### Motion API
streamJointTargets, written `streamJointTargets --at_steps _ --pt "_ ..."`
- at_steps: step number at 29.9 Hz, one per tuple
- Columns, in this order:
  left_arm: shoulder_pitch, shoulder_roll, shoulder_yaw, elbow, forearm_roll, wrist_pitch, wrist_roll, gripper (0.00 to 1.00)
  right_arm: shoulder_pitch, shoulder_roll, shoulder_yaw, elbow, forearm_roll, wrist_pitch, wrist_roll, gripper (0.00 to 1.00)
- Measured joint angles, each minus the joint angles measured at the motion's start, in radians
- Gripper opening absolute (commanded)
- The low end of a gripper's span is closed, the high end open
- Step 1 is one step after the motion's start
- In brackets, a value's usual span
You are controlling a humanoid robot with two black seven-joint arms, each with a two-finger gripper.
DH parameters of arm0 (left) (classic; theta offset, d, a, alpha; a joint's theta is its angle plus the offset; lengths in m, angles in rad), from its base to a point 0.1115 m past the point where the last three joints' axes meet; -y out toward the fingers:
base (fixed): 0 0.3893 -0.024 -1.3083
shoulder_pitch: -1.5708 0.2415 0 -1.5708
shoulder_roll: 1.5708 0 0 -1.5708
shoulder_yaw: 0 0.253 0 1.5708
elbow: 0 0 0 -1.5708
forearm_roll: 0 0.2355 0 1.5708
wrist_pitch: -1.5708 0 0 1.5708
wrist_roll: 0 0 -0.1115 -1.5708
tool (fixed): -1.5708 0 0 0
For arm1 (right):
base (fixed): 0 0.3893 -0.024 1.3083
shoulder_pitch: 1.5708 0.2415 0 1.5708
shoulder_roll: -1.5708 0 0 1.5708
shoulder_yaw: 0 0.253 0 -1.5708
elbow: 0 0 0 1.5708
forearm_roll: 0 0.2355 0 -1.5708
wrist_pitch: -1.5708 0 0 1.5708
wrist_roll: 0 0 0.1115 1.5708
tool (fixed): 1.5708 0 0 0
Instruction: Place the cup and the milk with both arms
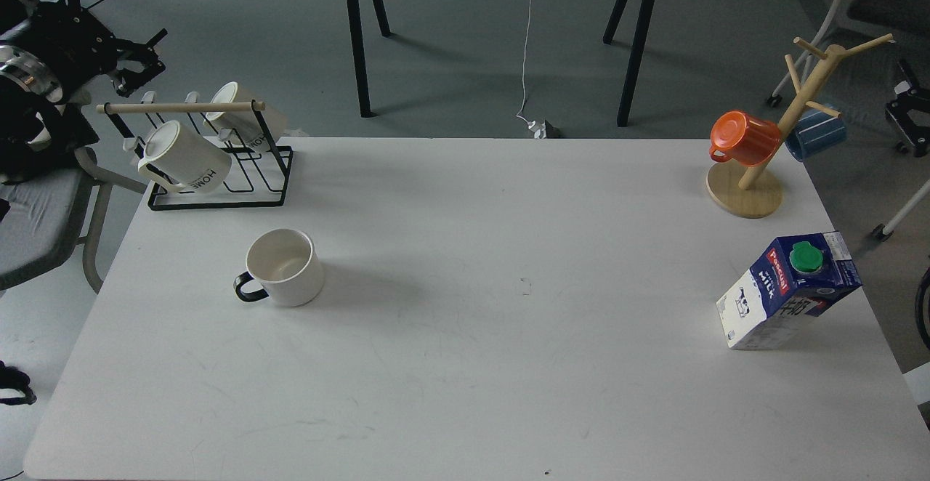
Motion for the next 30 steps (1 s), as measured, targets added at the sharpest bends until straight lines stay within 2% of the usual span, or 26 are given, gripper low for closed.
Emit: streamJointTargets --at_steps 9,22,25,28,30 --pt "-0.001 0.049 0.005 -0.066 0.0 0.0 0.004 1.0 0.019 0.001 0.004 0.0 0.0 0.0 0.0 0.98" --pt "0.003 0.046 0.016 -0.114 0.014 0.0 0.002 1.0 0.061 0.002 -0.005 -0.001 0.0 0.0 0.0 0.98" --pt "-0.001 0.071 0.016 -0.114 0.088 0.0 -0.003 1.0 0.09 -0.003 -0.01 -0.006 -0.001 0.0 0.0 0.98" --pt "-0.01 0.156 0.015 -0.113 0.255 0.0 -0.011 1.0 0.107 -0.008 -0.012 -0.007 -0.001 0.0 0.0 0.98" --pt "-0.02 0.205 0.012 -0.112 0.384 0.0 -0.039 1.0 0.123 -0.009 -0.016 -0.007 -0.002 0.0 -0.001 0.98"
